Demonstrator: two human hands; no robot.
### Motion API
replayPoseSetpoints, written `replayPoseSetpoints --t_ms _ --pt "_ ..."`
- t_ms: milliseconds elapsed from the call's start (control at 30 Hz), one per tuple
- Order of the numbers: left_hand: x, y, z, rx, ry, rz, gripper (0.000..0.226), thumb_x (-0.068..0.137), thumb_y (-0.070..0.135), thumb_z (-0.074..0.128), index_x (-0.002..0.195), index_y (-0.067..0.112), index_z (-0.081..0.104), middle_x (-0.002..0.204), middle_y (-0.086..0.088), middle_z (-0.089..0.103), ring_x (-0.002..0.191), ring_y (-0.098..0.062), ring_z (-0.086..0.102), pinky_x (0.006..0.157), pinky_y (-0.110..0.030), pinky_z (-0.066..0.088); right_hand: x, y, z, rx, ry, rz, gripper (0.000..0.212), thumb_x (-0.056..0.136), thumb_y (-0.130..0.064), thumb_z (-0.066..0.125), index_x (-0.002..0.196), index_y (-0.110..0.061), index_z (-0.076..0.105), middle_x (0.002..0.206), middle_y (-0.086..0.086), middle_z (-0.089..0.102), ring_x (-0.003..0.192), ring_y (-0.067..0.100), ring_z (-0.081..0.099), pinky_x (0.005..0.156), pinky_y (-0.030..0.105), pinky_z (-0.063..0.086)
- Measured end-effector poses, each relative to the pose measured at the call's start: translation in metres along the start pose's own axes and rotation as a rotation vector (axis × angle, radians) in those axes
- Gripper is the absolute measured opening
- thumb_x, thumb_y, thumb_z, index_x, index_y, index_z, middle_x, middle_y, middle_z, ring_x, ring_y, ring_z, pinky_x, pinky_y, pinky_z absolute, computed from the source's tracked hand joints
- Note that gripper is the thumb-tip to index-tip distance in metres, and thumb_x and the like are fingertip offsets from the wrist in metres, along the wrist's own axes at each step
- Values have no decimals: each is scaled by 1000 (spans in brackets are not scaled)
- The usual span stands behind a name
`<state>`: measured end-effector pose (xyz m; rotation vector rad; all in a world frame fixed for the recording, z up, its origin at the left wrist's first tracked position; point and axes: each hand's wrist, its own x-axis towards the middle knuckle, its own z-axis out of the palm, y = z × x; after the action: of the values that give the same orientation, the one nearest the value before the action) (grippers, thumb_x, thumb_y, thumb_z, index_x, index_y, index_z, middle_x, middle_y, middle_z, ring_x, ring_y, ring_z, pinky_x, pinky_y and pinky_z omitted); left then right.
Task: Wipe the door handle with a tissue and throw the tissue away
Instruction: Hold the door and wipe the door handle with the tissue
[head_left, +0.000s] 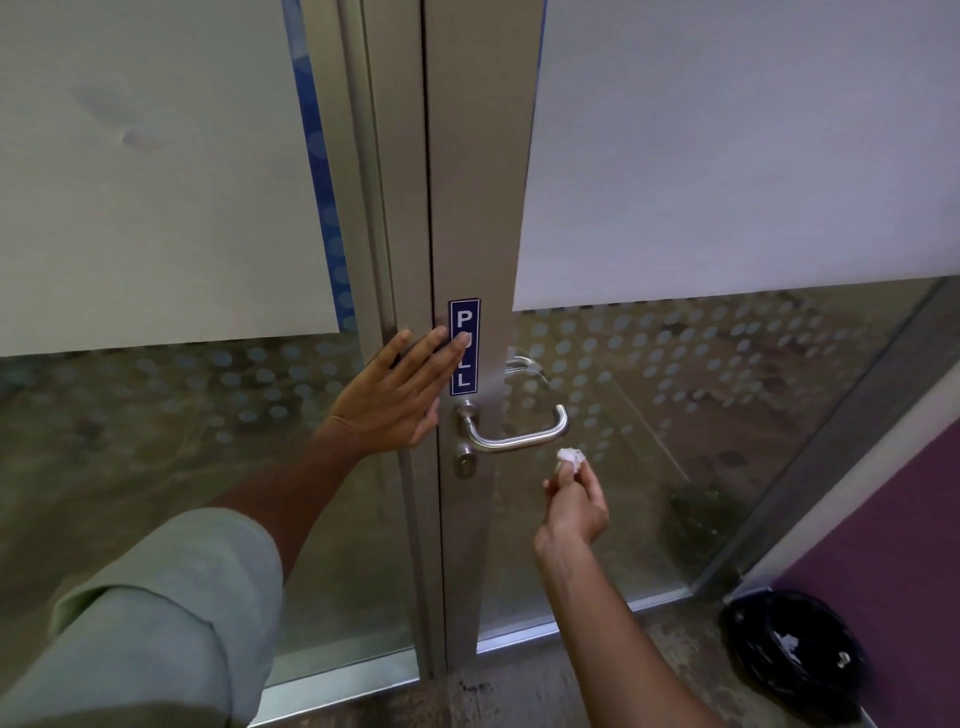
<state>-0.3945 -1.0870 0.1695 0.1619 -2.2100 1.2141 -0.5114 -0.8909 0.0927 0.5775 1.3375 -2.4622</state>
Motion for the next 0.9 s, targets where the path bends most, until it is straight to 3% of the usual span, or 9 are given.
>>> replayPoseSetpoints --t_ms 100,233,333,400,467,567,667,800,900 --pt "2 3 -6 -17 -17 -11 76 96 42 37 158 1 21 166 -14 20 153 -33 19 124 -51 7 1 -24 -11 -63 -86 -133 20 90 -3 68 105 -15 73 95 -4 73 80 6 63 68 20 51" --pt "-3 3 -6 -49 -92 -39 78 96 41 37 158 0 16 167 -15 13 154 -34 14 125 -52 0 -4 -31 -6 -406 -331 -419 19 86 -7 74 103 -14 77 99 2 75 90 12 70 85 28 55" --pt "-3 8 -9 -87 -138 -52 81 94 41 39 159 1 11 168 -15 6 155 -34 6 125 -52 -3 -16 -36 3 -801 -589 -669 17 87 -11 73 101 -17 78 100 -4 69 85 3 67 81 14 52" --pt "-2 10 -12 -120 -147 -64 82 94 39 39 159 1 8 169 -15 2 155 -33 1 125 -52 -5 -21 -40 8 -1047 -645 -853 20 89 -11 70 107 -16 77 95 -5 64 79 3 61 75 5 44" --pt "-2 11 -13 -129 -148 -73 83 93 39 39 159 1 7 169 -15 -1 155 -33 -2 125 -52 -6 -24 -43 12 -1209 -665 -982 25 91 -10 66 113 -15 75 95 -5 59 79 9 57 76 9 42" --pt "-1 12 -16 -139 -159 -81 83 92 37 42 159 1 8 169 -15 1 155 -33 -2 125 -52 -4 -21 -52 11 -1363 -700 -1016 28 96 -15 59 123 -14 69 103 -4 55 84 8 50 79 15 39" --pt "-2 14 -16 -146 -178 -85 83 92 37 44 159 1 10 169 -15 2 155 -33 -3 125 -52 -5 -6 -68 9 -1423 -623 -1016 29 98 -17 55 124 -14 68 112 1 57 85 8 46 78 14 34" --pt "-2 16 -17 -162 -222 -90 83 93 39 43 159 2 9 169 -16 0 155 -34 -4 124 -54 -7 27 -93 17 -1490 -570 -925 22 97 -22 60 111 -14 74 105 4 56 92 19 58 79 26 43" --pt "0 19 -19 -163 -225 -101 82 90 36 42 158 1 15 168 -15 0 155 -36 -3 123 -56 -7 59 -102 10 -1518 -500 -840 20 94 -15 62 110 -12 75 110 10 65 97 22 61 85 27 45"
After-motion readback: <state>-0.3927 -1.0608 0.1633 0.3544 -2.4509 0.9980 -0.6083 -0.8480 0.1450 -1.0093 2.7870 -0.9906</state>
